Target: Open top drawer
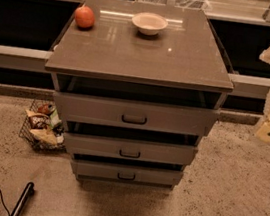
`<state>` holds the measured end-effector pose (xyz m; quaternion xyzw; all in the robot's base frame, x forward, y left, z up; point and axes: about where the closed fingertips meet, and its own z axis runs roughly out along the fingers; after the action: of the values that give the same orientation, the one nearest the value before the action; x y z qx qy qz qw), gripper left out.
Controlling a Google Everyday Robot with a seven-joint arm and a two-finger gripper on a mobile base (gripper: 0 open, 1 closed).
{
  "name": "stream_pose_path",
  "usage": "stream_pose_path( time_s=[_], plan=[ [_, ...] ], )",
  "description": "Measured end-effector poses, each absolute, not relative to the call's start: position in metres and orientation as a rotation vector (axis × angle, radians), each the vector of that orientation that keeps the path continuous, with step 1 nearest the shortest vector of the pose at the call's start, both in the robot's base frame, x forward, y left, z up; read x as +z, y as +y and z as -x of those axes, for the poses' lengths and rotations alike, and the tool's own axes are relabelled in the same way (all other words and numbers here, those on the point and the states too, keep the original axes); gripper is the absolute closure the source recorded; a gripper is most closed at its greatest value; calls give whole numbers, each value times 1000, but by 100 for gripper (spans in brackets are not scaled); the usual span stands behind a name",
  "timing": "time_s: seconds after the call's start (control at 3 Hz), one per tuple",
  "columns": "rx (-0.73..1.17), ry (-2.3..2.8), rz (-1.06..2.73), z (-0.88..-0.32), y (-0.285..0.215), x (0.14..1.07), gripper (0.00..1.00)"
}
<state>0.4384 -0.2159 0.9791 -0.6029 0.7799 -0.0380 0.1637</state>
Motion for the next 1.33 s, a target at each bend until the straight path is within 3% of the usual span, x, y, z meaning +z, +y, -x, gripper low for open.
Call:
stream_pose_path(
  time_s=[1.33],
  plan=[
    [-43,2202,1693,-452,-206,948,0]
  ],
)
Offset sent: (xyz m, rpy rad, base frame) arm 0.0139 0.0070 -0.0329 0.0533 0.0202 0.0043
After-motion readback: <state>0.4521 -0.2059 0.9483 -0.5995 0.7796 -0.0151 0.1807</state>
